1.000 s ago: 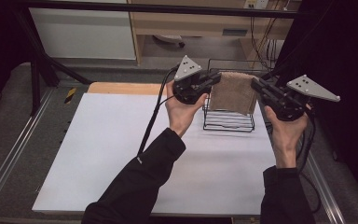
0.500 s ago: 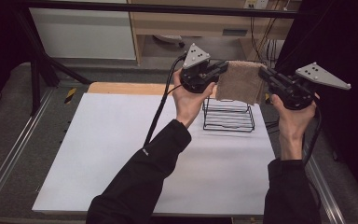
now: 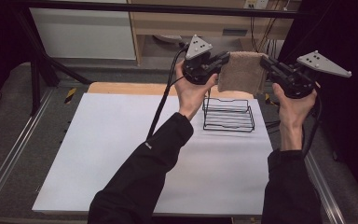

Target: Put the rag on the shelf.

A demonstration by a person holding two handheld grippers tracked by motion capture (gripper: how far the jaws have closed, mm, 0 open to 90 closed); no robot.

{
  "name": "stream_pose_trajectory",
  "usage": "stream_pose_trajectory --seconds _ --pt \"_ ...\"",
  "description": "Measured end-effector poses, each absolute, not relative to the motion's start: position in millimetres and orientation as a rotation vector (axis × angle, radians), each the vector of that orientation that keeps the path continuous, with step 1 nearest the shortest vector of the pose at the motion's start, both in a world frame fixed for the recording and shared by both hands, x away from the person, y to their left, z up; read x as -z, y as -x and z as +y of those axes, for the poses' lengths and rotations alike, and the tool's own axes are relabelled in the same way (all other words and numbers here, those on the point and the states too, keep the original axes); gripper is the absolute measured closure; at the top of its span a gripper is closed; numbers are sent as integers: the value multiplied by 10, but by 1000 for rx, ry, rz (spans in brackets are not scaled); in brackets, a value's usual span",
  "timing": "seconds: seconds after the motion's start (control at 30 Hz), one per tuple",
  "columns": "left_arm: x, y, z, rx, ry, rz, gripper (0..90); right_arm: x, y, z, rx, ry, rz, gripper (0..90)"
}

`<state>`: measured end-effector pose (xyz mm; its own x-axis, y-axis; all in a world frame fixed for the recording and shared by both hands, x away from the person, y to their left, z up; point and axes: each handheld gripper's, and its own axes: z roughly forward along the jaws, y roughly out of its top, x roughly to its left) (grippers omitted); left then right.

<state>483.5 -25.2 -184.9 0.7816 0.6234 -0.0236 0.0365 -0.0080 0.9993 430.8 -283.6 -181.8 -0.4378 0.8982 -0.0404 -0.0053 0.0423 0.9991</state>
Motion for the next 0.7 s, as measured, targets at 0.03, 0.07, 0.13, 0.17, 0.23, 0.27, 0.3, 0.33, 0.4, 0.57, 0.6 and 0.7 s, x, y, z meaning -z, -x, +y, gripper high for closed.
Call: stream_pose_trajectory --seconds 0.03,0.07,0.13,0.17,0.23,0.27,0.3,0.33,0.4,0.57,0.6,0.7 --pt "1834 -4843 -251 -508 -1524 554 851 1808 -4318 -2834 -1502 -927 1555 845" --pt "1821 -4851 -252 -512 -1521 552 850 1797 -4326 -2833 -1501 -923 1555 845" --pt "1799 -4870 -257 -516 -1521 554 851 1772 -4346 -2831 -1500 -918 1554 845" --pt "1790 -4880 -262 -523 -1521 556 851 1760 -4359 -2831 -1497 -916 1554 845" --pt "1774 -4901 -266 -529 -1519 556 850 1738 -4390 -2831 -1495 -914 1554 845" --pt "1765 -4910 -265 -528 -1516 558 850 1727 -4405 -2830 -1497 -915 1552 845" --pt "1756 -4918 -262 -531 -1513 556 851 1716 -4417 -2830 -1499 -913 1552 845" --pt "1747 -4926 -261 -536 -1512 555 851 1706 -4425 -2828 -1504 -912 1548 845" --pt "1735 -4949 -261 -546 -1513 555 850 1689 -4447 -2819 -1503 -911 1549 845" --pt "1741 -5018 -257 -533 -1502 572 850 1672 -4514 -2806 -1484 -901 1553 845" --pt "1742 -5033 -256 -529 -1500 575 850 1664 -4523 -2799 -1475 -897 1555 845" --pt "1732 -5085 -264 -522 -1499 580 850 1646 -4561 -2794 -1463 -897 1559 845"
